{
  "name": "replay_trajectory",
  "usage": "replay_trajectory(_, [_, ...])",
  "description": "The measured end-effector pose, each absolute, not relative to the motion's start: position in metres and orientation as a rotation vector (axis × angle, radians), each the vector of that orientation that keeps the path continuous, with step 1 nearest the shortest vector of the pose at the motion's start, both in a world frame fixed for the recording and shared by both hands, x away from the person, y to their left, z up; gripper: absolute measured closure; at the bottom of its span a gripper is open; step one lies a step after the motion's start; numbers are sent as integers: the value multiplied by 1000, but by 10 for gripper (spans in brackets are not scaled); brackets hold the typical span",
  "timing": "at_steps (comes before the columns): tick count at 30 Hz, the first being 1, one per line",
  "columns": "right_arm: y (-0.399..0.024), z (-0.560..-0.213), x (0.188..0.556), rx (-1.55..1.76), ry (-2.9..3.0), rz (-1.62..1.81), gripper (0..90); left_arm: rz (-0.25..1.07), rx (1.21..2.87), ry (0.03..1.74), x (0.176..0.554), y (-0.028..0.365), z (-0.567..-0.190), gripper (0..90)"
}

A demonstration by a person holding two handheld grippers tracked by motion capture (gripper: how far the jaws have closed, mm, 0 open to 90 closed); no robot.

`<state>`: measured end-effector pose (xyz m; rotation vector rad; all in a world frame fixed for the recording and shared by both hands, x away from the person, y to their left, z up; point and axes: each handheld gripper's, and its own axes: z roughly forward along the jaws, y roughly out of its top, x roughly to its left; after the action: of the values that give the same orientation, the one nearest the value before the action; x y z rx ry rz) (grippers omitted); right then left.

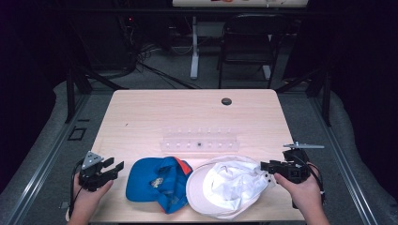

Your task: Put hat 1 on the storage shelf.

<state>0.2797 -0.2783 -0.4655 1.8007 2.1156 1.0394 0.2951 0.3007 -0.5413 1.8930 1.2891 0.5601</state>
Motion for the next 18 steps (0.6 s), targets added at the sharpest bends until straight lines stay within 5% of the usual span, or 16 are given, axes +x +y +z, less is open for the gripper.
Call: replay_trajectory(18, [-275,-467,283,1807,2245,905,557,563,1917,1283,295,300,-542,527])
